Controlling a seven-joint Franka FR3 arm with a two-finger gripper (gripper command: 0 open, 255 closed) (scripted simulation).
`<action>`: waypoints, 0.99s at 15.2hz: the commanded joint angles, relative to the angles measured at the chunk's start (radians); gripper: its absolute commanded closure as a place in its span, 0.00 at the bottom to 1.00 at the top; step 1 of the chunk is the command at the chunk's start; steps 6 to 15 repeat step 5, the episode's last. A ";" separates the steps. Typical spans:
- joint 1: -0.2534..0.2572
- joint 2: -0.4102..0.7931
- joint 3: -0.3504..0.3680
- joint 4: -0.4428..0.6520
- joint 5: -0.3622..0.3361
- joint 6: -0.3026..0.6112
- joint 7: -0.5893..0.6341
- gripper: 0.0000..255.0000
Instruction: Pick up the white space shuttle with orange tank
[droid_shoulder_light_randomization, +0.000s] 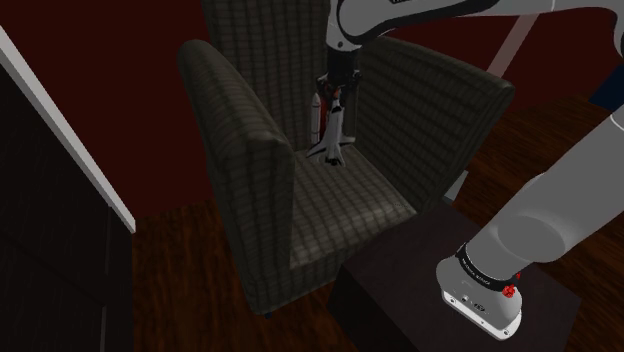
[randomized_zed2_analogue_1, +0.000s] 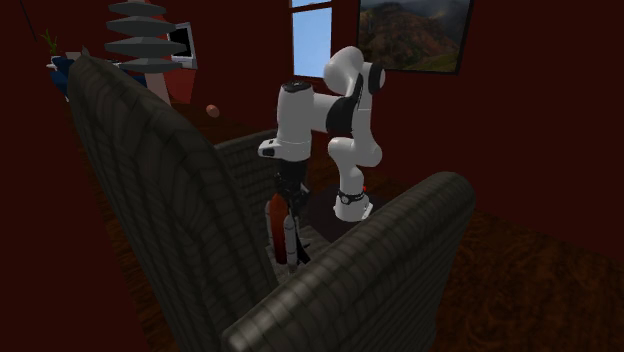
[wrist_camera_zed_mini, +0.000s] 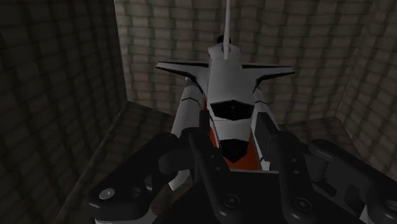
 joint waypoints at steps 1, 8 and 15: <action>0.000 -0.006 0.000 0.021 0.001 -0.025 -0.002 1.00; 0.000 -0.009 0.000 0.046 0.003 -0.054 -0.004 1.00; 0.000 -0.009 0.000 0.046 0.003 -0.054 -0.004 1.00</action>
